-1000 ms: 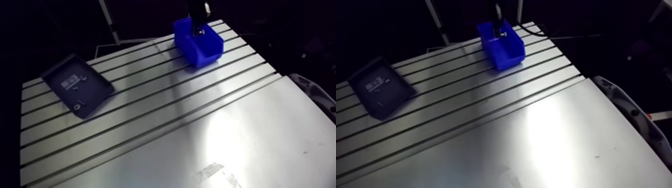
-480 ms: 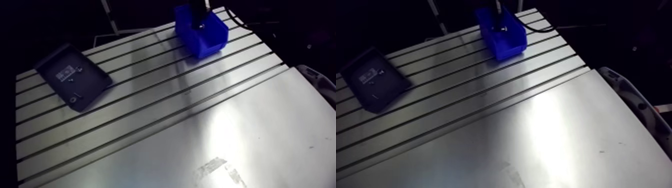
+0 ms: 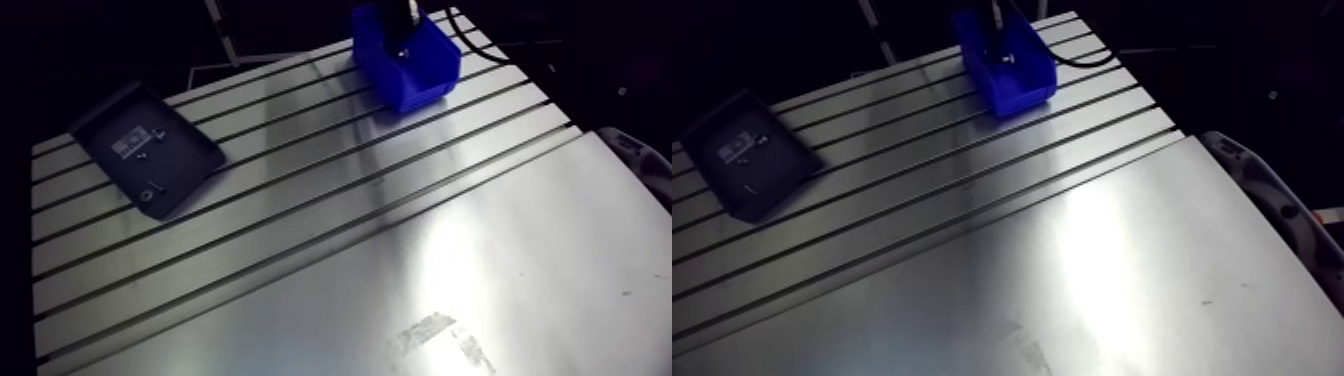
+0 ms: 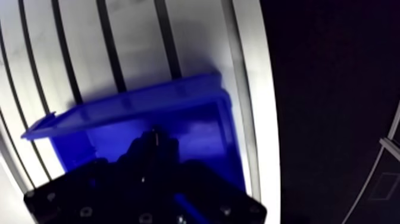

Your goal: Pick up the M10 bolt from the tray and put it into the blue bin.

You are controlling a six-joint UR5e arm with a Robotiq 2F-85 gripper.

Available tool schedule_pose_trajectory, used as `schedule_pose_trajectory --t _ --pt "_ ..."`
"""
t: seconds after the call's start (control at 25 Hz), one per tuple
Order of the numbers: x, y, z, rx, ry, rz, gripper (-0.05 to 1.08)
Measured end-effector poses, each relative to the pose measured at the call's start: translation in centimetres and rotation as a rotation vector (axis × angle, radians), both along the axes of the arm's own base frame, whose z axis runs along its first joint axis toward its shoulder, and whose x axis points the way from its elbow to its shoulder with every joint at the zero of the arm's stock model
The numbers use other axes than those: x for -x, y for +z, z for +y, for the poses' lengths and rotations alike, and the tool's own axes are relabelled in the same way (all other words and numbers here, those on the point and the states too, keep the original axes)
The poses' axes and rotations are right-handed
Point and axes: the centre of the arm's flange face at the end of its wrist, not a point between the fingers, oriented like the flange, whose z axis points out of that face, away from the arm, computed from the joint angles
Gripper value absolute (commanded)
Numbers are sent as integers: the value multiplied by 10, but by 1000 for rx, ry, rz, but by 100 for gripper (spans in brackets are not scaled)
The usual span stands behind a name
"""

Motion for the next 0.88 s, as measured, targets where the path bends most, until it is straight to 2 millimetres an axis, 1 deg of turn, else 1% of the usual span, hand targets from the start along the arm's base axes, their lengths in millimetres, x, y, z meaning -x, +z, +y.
schedule_pose_trajectory --t 0.04,0.08,0.12,0.16,0.2,0.28,0.44,0.56,0.72,0.88 --pt "0 -1 0 -1 0 0 54" --pt "0 -2 0 -2 1 -1 33" --pt "0 -3 0 -4 1 -2 21" --pt "0 -3 0 -7 2 -4 19" --pt "0 -4 0 -10 3 -5 5" --pt "0 -2 0 -19 6 -7 3" --pt "-6 18 -2 -25 10 7 2" --pt "-13 39 -5 -30 11 22 2" --pt "-25 74 -10 -33 11 34 1" --pt "-33 104 -13 -43 6 57 1"
